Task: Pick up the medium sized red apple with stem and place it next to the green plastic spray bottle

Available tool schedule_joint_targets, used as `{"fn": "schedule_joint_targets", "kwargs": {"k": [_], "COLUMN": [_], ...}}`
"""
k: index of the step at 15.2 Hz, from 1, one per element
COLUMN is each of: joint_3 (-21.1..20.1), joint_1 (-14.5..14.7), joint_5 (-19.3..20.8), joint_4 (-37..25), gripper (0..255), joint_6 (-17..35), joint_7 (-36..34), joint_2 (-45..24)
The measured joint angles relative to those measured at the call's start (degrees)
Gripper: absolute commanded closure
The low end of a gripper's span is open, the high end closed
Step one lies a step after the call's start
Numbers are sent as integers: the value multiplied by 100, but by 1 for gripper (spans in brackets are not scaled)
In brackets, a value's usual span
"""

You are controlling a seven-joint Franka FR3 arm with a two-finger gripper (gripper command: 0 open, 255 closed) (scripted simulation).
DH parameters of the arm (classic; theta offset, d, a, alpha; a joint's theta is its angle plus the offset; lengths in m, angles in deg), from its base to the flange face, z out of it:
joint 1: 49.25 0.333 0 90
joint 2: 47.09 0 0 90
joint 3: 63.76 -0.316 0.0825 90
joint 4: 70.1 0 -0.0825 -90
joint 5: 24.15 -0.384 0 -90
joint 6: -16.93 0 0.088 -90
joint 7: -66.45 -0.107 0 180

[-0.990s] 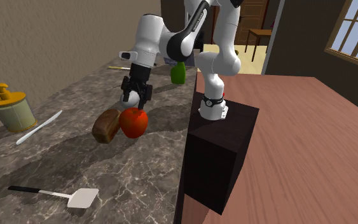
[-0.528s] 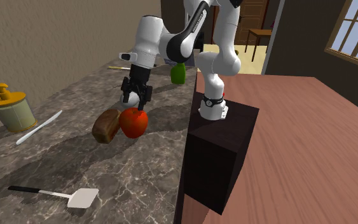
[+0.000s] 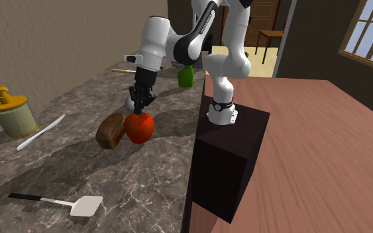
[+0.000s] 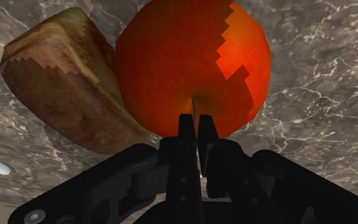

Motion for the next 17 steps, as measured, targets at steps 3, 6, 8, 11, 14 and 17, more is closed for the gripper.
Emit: {"fn": "schedule_joint_targets", "kwargs": {"k": [3, 6, 8, 11, 14, 17], "joint_3": [-5, -33, -52, -91, -108, -123], "joint_1": [-7, -35, -55, -76, -94, -107], "joint_5": [11, 60, 93, 135, 163, 182], "joint_4": [-10, -118, -173, -321, -431, -623], "gripper": [255, 255, 255, 255, 255, 255], "joint_6": [-37, -274, -431, -703, -927, -1208], "joint_7": [-8, -52, -80, -135, -157, -174], "joint_2": [26, 157, 261, 386, 499, 590]}}
